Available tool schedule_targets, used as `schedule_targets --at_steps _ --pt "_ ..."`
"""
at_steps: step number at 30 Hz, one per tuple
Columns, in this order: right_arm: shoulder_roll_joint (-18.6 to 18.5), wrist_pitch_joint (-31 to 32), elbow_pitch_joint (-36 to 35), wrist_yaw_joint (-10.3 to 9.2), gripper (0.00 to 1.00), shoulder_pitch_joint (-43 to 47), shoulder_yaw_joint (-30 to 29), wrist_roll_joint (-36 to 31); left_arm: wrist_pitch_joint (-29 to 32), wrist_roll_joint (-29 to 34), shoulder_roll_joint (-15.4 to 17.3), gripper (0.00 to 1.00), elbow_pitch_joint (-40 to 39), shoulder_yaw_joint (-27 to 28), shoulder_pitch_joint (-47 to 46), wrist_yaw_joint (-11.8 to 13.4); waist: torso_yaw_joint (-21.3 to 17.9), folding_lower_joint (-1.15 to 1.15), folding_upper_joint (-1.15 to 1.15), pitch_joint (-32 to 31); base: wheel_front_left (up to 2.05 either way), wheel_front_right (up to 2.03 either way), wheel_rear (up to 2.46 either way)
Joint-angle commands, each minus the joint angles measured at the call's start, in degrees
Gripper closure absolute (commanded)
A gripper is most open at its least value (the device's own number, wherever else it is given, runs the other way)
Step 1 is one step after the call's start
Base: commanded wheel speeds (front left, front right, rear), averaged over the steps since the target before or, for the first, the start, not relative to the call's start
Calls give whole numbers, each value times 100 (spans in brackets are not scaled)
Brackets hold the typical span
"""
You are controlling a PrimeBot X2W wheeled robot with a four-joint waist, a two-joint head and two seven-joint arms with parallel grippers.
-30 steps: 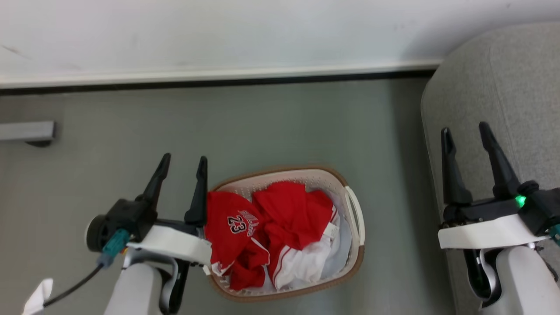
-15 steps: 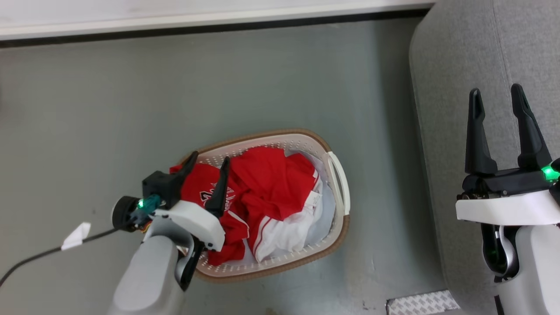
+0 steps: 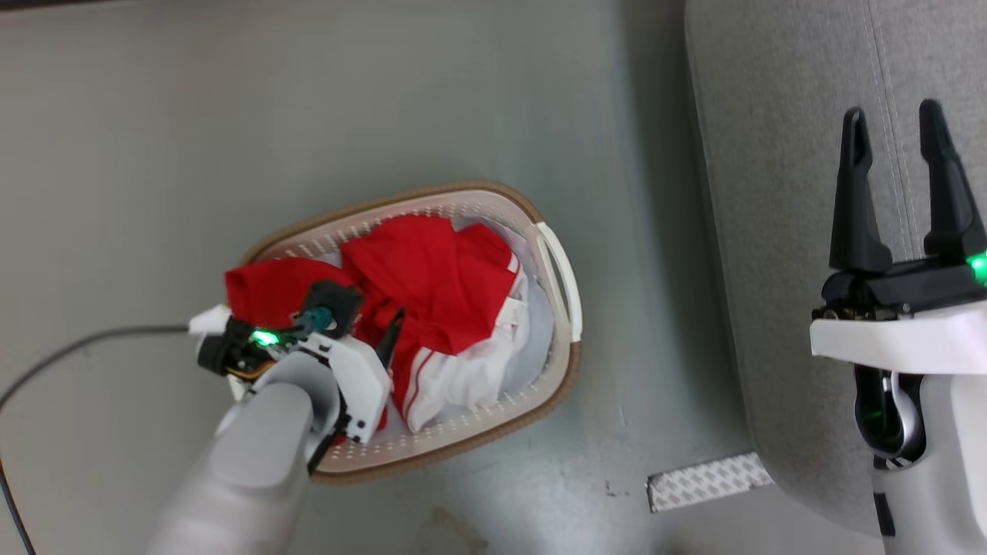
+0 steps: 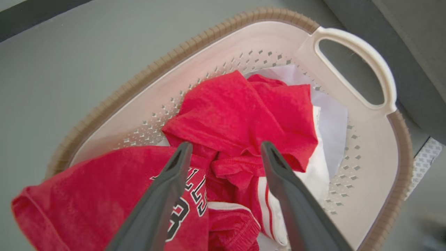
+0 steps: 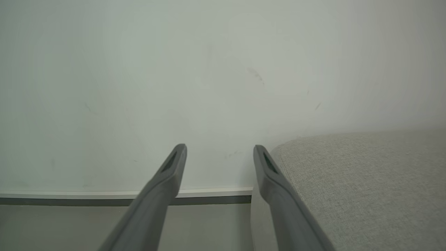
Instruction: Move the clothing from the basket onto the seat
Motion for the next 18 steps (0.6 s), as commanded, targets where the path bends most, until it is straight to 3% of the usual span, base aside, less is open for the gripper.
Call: schedule_targets --at_steps 1,9,18 --pt "-9 0 -45 -14 0 -96 10 48 85 84 113 0 152 -136 -143 5 -121 -1 0 148 0 0 0" --pt "-8 0 -152 -14 0 -246 23 276 571 284 443 0 964 -704 -717 12 -412 -1 0 568 0 0 0" --pt "-10 0 -261 -14 0 -380 82 502 1116 626 736 0 1299 -1104 -973 60 -692 -1 0 1017 0 0 0"
